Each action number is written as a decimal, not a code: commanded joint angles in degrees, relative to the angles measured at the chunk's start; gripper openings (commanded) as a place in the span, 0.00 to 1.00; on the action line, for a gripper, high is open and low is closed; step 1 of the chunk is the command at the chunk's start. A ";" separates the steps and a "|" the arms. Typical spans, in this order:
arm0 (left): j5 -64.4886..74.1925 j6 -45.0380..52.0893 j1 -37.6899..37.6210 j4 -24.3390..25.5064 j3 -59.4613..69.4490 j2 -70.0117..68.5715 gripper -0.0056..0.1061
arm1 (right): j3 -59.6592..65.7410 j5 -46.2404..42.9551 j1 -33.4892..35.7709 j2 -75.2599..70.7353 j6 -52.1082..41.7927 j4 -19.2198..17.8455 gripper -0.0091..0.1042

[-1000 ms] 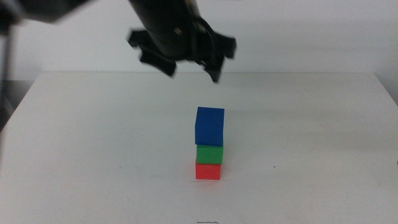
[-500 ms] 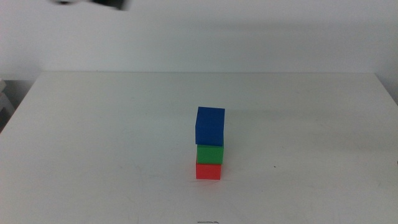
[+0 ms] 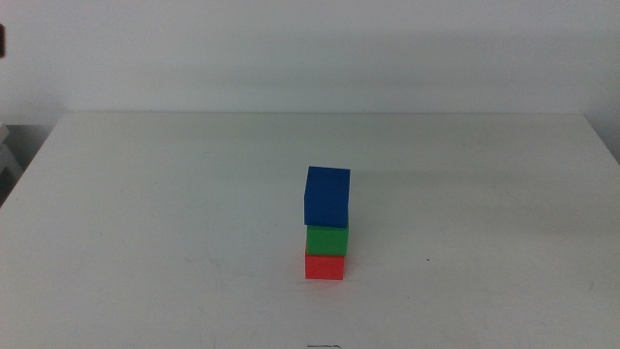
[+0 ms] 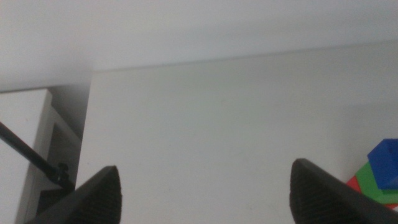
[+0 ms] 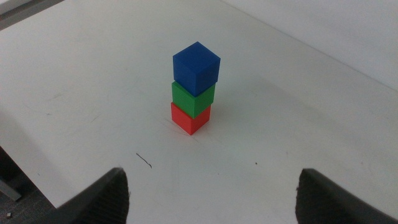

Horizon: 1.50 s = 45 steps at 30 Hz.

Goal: Stack red cubes first, then green, then blue cubes in a specific spot.

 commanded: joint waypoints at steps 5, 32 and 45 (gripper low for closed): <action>-5.36 -0.04 0.09 -1.14 -0.77 -2.49 0.87 | -1.37 -4.13 -0.28 0.19 -0.73 -0.54 0.80; -32.11 -0.04 0.09 0.14 26.54 -25.07 0.87 | 14.85 -29.97 -9.26 -3.28 -0.73 -2.41 0.80; -56.60 -0.04 0.09 -2.19 55.92 -41.49 0.87 | 36.16 -38.88 -37.68 -17.37 -0.73 -1.81 0.80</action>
